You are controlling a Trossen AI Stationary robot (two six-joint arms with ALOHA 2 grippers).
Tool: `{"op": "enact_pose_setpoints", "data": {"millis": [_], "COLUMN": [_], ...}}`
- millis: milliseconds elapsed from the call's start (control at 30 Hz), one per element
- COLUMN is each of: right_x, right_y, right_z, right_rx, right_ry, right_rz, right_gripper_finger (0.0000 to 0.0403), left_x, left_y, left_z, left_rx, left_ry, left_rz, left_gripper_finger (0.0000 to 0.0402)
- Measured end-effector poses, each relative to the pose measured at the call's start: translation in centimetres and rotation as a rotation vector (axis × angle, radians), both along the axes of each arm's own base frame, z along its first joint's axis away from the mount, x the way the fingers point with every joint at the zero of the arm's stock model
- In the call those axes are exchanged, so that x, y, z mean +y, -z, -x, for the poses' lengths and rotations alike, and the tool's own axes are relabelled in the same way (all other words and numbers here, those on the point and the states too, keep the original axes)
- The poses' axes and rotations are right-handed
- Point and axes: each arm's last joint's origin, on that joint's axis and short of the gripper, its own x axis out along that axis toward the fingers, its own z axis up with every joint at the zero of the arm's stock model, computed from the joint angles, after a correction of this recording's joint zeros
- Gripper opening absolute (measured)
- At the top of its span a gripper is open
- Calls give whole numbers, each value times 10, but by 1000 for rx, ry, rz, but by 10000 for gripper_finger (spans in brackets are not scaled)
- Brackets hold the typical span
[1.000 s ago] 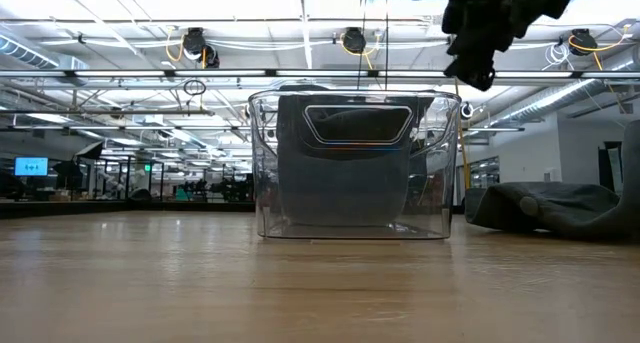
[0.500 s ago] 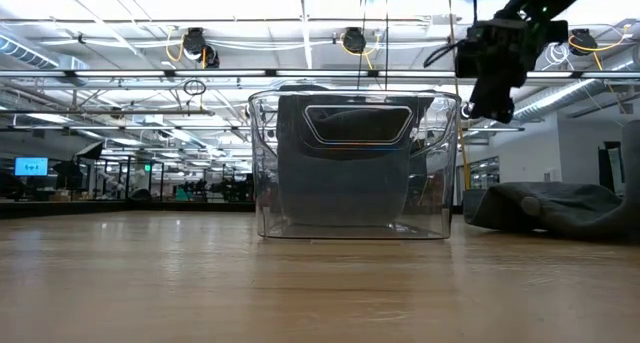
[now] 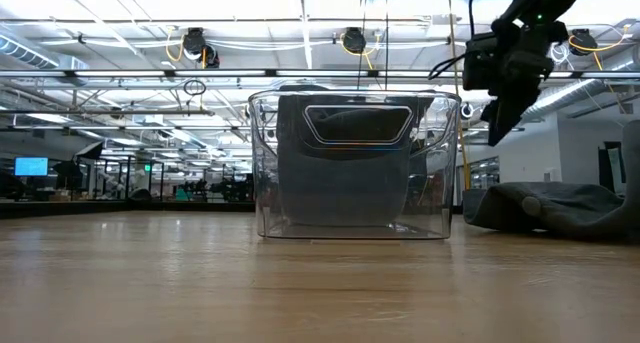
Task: Pick & Place hat
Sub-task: Put the blue cap into the bottom transparent bin
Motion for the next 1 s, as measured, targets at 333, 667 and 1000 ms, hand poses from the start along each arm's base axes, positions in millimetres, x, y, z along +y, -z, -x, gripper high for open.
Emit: {"op": "enact_pose_setpoints", "data": {"millis": [333, 667, 1000], "right_x": [6, 8, 24], "right_y": [6, 28, 60], "right_z": [-6, -26, -42], "right_rx": [119, 208, 280], "right_ry": [-125, -222, -327], "right_rz": [60, -33, -142], "right_gripper_finger": [186, 188, 188], "left_x": [0, 0, 1], "left_y": [0, 2, 3], "left_z": [0, 1, 1], "left_rx": [0, 21, 29], "left_ry": [3, 10, -4], "left_rz": [-10, -25, -55], "left_gripper_finger": [136, 136, 136]}}
